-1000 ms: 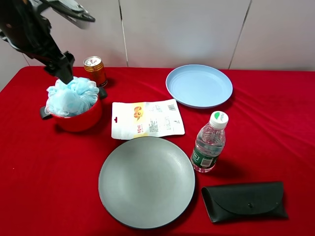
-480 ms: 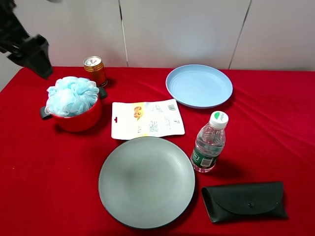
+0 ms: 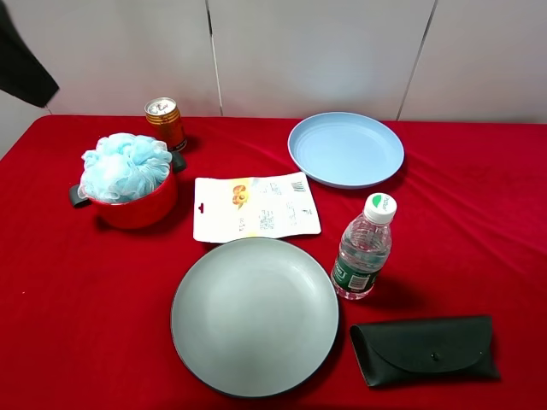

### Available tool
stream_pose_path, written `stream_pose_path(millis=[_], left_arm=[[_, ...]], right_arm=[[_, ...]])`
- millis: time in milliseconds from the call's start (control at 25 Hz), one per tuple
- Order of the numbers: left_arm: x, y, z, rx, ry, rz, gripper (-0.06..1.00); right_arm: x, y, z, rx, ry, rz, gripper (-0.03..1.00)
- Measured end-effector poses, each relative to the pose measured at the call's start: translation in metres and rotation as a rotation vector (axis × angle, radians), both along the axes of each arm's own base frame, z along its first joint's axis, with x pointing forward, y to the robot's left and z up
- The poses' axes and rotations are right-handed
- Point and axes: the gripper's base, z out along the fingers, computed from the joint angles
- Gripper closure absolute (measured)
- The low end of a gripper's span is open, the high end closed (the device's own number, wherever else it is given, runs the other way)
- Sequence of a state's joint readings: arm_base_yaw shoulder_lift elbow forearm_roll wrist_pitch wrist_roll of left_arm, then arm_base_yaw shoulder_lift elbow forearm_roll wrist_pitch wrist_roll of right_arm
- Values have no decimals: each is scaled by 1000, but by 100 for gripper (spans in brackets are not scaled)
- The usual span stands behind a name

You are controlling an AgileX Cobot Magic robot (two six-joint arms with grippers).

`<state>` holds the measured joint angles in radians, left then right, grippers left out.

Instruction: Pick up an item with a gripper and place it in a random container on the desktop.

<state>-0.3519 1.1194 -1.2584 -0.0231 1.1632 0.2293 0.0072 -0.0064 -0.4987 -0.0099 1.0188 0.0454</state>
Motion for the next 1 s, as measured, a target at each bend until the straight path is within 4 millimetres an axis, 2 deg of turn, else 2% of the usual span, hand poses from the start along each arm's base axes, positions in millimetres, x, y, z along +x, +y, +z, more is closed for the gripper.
stream_pose_path(millis=[240, 400, 720, 1000], left_arm=[[-41, 11, 12, -53, -80, -29, -5], [-70, 21, 12, -82, -131, -34, -5], [-131, 44, 1, -126, -252, -36, -5], [-169, 56, -10, -179, -341, -47, -5]], right_arm=[[0, 0, 0, 0, 0, 0, 28], [0, 0, 0, 0, 0, 0, 28], [0, 0, 0, 0, 0, 0, 28], [0, 0, 0, 0, 0, 0, 28]])
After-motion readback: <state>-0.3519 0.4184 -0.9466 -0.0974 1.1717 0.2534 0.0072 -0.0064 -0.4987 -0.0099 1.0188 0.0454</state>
